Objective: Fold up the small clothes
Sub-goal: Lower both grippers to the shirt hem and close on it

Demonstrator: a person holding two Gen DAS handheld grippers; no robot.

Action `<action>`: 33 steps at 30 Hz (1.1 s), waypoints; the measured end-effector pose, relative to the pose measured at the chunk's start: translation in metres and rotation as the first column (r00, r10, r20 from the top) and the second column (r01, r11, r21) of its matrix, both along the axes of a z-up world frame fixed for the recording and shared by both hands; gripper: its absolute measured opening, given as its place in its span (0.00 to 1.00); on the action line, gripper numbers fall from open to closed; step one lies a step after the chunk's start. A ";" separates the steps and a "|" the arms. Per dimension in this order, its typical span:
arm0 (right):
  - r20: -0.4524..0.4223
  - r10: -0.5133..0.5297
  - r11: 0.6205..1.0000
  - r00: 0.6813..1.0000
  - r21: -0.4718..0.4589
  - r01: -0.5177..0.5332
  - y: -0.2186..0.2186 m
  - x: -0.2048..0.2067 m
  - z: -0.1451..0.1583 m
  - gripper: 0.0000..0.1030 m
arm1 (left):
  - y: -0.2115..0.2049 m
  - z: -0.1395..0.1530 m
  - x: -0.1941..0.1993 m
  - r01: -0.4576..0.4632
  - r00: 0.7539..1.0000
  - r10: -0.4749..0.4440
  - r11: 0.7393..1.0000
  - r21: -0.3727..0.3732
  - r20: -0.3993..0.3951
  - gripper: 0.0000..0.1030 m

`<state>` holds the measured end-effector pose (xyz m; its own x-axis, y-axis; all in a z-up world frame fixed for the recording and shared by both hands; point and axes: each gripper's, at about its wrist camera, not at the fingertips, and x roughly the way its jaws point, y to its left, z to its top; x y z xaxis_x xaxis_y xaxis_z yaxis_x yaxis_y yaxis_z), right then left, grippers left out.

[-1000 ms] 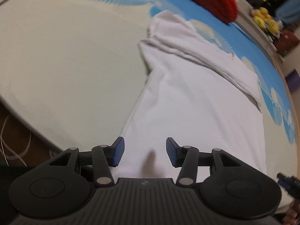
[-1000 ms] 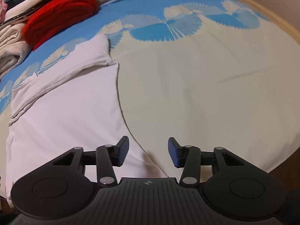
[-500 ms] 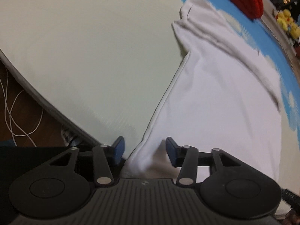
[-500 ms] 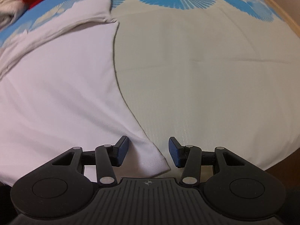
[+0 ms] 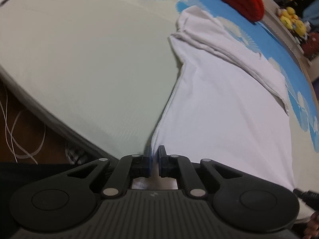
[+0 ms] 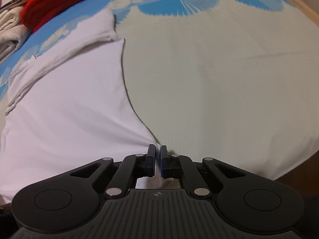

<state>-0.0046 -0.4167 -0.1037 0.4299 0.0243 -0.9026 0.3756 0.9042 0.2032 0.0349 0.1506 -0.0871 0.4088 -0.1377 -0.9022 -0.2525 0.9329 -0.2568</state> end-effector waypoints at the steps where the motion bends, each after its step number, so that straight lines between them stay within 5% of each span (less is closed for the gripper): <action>1: -0.013 0.001 1.000 1.000 0.001 -0.001 0.001 0.000 -0.002 0.07 | 0.003 -0.003 -0.001 -0.017 1.000 0.017 1.000 -0.013 -0.020 0.09; 5: -0.047 0.038 0.998 0.998 -0.051 -0.040 0.011 0.000 -0.006 0.20 | 0.004 -0.013 0.001 -0.025 0.997 0.022 0.999 -0.038 -0.075 0.23; 12: -0.070 0.091 0.990 0.993 -0.100 -0.098 0.021 0.002 -0.008 0.22 | -0.003 -0.022 0.002 -0.024 0.994 0.027 0.999 0.031 -0.107 0.37; 19: -0.084 0.128 0.979 0.988 -0.149 -0.140 0.027 0.003 -0.008 0.23 | -0.012 -0.032 0.003 0.006 0.992 -0.001 0.999 0.039 -0.128 0.39; 22: -0.088 0.147 0.973 0.985 -0.166 -0.160 0.031 0.006 -0.009 0.22 | -0.013 -0.031 0.003 0.014 0.992 -0.009 0.999 0.037 -0.125 0.35; 24: -0.081 0.157 0.971 0.984 -0.167 -0.169 0.032 0.005 -0.008 0.11 | -0.016 -0.028 0.002 0.042 0.993 -0.038 0.999 0.031 -0.112 0.09; 25: -0.071 0.156 0.973 0.985 -0.161 -0.166 0.032 0.003 -0.006 0.04 | -0.018 -0.025 0.000 0.056 0.993 -0.051 0.997 0.045 -0.103 0.09; 30: 0.040 0.096 0.986 0.995 -0.139 -0.090 0.024 -0.005 0.016 0.03 | -0.028 0.002 -0.010 0.109 0.994 -0.108 0.988 0.106 -0.015 0.07; 33: 0.032 0.080 0.990 0.996 -0.121 -0.075 0.020 -0.008 0.015 0.03 | -0.034 0.005 -0.010 0.134 0.991 -0.135 0.983 0.129 -0.004 0.07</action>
<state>-0.0125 -0.3970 -0.0891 0.4640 -0.0481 -0.8845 0.2975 0.9490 0.1045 0.0244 0.1170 -0.0822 0.3988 -0.0747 -0.9140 -0.1218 0.9835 -0.1335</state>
